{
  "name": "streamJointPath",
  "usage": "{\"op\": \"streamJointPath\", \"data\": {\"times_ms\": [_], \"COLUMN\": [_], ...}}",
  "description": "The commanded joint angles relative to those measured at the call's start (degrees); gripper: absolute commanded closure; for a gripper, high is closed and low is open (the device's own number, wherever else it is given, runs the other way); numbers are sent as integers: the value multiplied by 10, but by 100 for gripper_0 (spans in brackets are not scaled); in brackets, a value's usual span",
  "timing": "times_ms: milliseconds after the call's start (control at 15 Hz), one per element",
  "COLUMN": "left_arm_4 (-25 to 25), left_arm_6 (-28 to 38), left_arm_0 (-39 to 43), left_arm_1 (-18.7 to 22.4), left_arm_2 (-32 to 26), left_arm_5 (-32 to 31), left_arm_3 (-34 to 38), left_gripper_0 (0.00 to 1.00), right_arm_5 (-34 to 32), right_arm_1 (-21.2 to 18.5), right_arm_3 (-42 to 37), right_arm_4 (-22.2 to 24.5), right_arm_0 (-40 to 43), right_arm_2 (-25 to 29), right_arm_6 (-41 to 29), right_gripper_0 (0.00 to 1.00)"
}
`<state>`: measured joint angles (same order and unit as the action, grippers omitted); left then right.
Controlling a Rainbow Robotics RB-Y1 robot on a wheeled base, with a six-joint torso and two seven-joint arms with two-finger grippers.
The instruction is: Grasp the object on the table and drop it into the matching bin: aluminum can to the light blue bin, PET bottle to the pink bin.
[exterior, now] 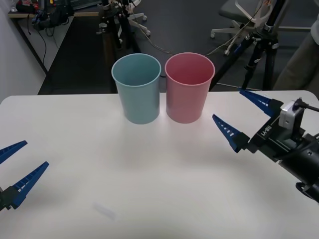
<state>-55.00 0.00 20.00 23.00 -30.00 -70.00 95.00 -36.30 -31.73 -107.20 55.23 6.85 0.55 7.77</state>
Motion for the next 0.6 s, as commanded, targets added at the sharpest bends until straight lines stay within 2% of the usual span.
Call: {"op": "streamJointPath", "data": {"times_ms": [67, 200, 600], "left_arm_4": [0, 0, 0], "left_arm_6": [0, 0, 0], "left_arm_0": [0, 0, 0], "left_arm_1": [0, 0, 0], "left_arm_2": [0, 0, 0], "left_arm_5": [0, 0, 0], "left_arm_3": [0, 0, 0], "left_gripper_0": [0, 0, 0], "right_arm_5": [-58, -106, -260], "right_arm_1": [0, 0, 0], "right_arm_3": [30, 67, 134], "right_arm_4": [-29, -44, -47], "right_arm_0": [26, 35, 77], "right_arm_2": [36, 60, 159], "right_arm_6": [45, 71, 72], "right_gripper_0": [0, 0, 0]}}
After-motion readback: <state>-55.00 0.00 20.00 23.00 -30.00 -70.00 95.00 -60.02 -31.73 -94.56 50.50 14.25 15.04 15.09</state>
